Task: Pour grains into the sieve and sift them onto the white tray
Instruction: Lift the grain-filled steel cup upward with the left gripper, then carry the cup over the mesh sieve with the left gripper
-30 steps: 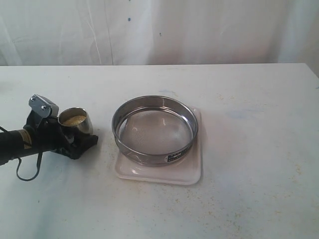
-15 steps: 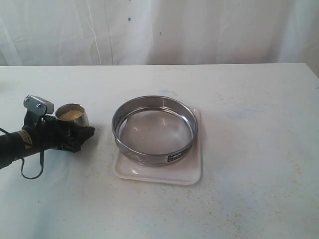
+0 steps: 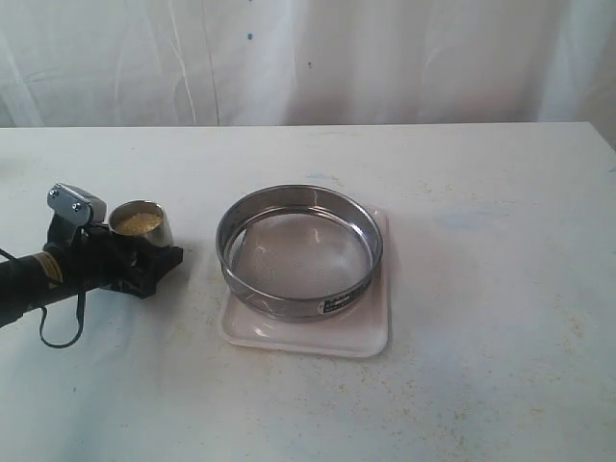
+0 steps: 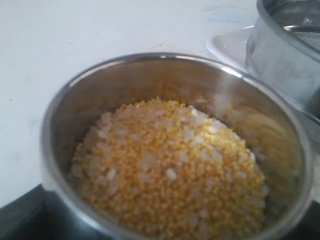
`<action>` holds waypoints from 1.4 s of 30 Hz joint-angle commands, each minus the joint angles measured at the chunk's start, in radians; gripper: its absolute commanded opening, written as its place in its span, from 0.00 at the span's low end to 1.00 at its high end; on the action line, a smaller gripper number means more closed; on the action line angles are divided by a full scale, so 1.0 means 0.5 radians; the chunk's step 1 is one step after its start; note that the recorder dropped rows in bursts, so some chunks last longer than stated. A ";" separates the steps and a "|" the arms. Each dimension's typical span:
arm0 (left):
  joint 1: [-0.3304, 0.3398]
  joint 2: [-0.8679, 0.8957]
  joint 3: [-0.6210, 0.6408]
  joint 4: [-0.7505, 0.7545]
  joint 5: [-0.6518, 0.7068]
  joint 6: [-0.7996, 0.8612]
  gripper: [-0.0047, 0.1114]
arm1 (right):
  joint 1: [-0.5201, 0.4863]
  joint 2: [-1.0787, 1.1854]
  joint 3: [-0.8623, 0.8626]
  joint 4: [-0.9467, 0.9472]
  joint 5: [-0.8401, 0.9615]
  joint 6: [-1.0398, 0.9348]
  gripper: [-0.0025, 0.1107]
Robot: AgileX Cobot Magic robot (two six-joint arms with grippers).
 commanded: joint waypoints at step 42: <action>-0.209 -0.601 -0.363 0.415 -0.052 -0.677 0.04 | 0.007 -0.008 0.004 -0.003 -0.019 -0.004 0.02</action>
